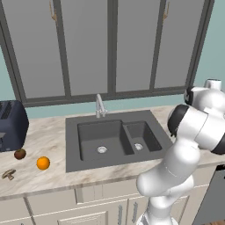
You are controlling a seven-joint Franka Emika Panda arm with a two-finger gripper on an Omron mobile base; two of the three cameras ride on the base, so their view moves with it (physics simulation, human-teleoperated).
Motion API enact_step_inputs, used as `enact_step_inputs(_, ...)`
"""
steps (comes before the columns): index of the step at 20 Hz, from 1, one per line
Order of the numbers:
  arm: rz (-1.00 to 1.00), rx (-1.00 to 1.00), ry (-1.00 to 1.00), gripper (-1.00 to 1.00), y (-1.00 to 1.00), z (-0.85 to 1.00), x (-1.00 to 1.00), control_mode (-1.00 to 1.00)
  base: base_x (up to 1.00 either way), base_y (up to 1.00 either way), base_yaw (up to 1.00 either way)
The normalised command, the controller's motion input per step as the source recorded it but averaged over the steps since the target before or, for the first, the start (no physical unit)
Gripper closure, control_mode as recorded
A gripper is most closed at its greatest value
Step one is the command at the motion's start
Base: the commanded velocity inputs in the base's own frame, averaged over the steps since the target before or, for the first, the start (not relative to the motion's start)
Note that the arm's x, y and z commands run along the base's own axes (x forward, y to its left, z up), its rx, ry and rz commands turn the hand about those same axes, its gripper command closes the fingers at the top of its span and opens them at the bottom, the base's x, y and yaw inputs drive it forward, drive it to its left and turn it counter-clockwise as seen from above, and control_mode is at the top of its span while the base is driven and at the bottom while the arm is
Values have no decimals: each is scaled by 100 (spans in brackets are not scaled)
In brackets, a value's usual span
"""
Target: There is a mixed pile of frozen fruits and vegetables on the counter. Locate all the frozen vegetables and place the items in a bowl on the counter. Take all the frozen fruits and defrost them in a running sink.
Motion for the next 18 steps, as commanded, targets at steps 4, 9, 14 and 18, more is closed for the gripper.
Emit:
enact_step_inputs(4,-2,0,-3,100,-11,-23,7,-100,0,0,0)
enact_step_inputs(9,0,0,-3,100,-7,-19,4,-100,0,0,0)
enact_step_inputs(14,0,0,0,100,-3,-22,1,-100,0,0,0)
enact_step_inputs(18,0,0,0,100,-2,-20,0,-100,0,0,0)
